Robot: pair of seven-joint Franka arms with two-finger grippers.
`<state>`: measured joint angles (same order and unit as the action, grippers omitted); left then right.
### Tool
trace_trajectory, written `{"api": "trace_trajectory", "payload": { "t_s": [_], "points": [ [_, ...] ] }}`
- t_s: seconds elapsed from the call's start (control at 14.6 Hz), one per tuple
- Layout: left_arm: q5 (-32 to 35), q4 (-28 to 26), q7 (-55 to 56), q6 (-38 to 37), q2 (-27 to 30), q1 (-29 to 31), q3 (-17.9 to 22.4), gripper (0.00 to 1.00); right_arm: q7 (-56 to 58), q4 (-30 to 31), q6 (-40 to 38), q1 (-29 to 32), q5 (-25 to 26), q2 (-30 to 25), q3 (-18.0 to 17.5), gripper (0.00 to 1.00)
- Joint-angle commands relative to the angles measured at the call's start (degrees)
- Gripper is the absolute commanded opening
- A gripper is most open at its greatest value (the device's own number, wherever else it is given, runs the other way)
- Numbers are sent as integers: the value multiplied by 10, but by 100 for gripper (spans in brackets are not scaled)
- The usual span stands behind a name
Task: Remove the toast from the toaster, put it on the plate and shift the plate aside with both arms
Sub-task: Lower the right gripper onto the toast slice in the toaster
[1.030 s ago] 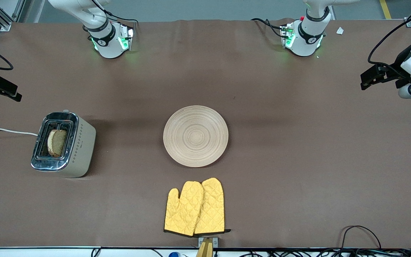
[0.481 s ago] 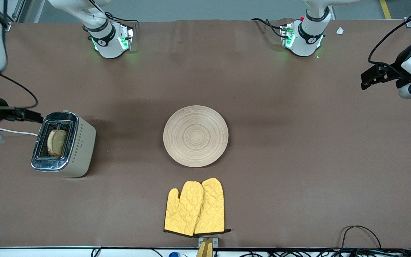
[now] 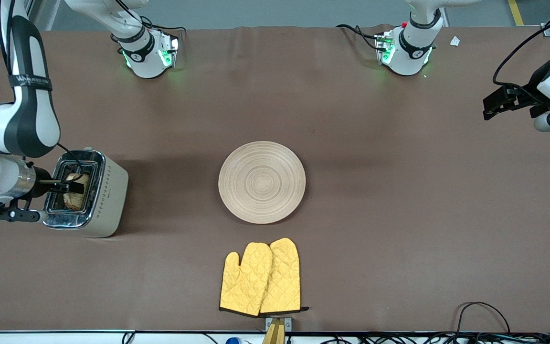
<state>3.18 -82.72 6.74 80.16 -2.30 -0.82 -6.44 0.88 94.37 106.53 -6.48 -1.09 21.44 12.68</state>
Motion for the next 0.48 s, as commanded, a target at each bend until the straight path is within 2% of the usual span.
{"api": "trace_trajectory", "payload": {
  "t_s": [0.0, 0.14, 0.41],
  "points": [
    [8, 12, -4, -12, -3, -1, 1, 100, 8, 6, 3, 11, -6, -4, -5, 60],
    [8, 12, -4, -12, -2, -1, 1, 100, 11, 6, 0, 10, -6, 0, -5, 42],
    [8, 12, -4, -12, -2, -1, 1, 100, 12, 5, -1, 9, -3, 0, -5, 17]
  ]
}}
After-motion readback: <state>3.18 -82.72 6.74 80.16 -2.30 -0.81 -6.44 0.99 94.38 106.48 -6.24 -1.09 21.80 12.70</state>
